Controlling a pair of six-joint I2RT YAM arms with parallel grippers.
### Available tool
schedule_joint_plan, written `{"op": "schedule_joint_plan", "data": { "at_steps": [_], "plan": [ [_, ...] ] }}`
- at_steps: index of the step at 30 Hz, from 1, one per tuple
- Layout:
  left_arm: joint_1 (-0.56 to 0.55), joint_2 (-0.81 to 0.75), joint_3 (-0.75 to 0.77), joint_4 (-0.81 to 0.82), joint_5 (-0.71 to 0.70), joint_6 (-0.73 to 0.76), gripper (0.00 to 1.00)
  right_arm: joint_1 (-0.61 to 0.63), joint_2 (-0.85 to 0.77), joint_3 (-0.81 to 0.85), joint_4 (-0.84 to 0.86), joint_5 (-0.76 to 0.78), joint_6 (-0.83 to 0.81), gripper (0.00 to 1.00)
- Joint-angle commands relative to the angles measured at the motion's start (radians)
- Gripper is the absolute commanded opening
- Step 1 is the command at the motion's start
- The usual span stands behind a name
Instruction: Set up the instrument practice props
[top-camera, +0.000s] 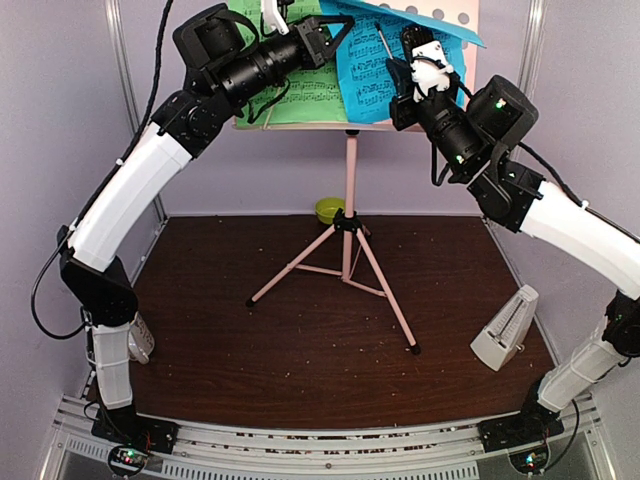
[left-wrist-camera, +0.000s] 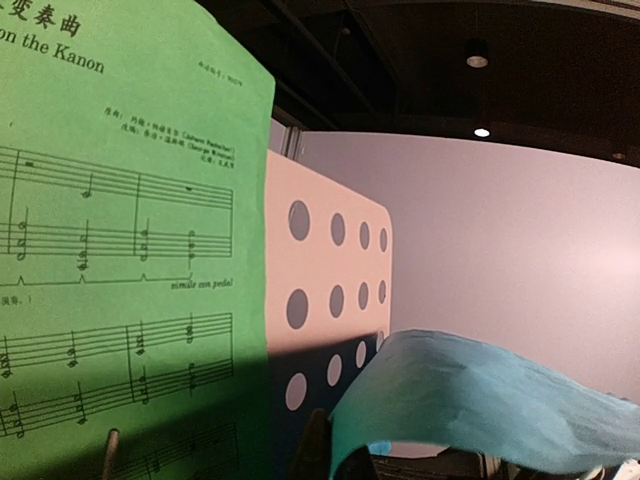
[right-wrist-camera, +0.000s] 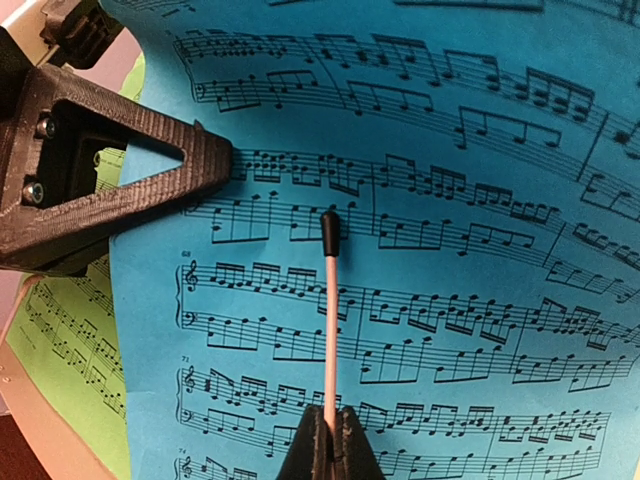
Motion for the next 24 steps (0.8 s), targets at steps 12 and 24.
{"op": "schedule_joint_plan", "data": {
  "at_steps": [12, 24],
  "plan": [
    [-0.011, 0.019, 0.034, 0.028, 0.018, 0.019, 0.12, 0.002, -0.02, -0.013, 0.04, -0.026, 0.003, 0.0],
    [-0.016, -0.019, 0.02, -0.002, 0.009, 0.062, 0.28, -0.003, -0.029, -0.03, 0.059, -0.014, 0.004, 0.0]
  ]
}}
